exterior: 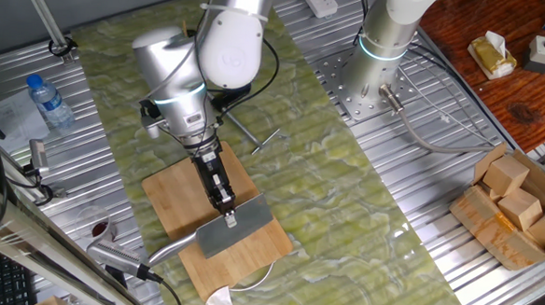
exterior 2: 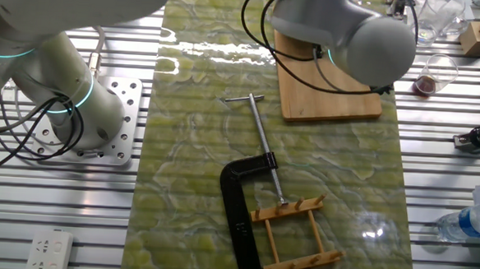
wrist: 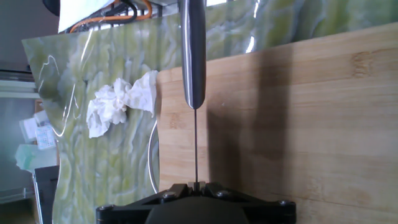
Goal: Put the knife on the cutting board
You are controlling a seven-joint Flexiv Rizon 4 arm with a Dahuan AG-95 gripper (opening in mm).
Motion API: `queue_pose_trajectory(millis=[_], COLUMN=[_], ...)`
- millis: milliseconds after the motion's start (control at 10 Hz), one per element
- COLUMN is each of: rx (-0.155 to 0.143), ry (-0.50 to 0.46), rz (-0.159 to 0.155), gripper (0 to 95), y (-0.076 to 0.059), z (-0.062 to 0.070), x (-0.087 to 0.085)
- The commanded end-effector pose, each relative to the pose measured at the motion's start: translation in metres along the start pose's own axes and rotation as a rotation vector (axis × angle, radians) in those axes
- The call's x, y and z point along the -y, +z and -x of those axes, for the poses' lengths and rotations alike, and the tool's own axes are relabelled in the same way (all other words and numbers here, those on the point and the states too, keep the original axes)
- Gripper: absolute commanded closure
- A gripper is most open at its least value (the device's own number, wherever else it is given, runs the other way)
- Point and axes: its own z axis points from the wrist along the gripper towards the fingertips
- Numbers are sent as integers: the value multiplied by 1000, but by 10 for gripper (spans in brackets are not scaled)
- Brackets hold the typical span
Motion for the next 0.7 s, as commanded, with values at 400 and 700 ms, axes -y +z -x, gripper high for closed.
queue_pose_trajectory(millis=[400, 700], rx=[5, 5], ry=[-7, -19], rz=[3, 2], gripper=[950, 760], y=[1, 1], z=[0, 0], x=[1, 1])
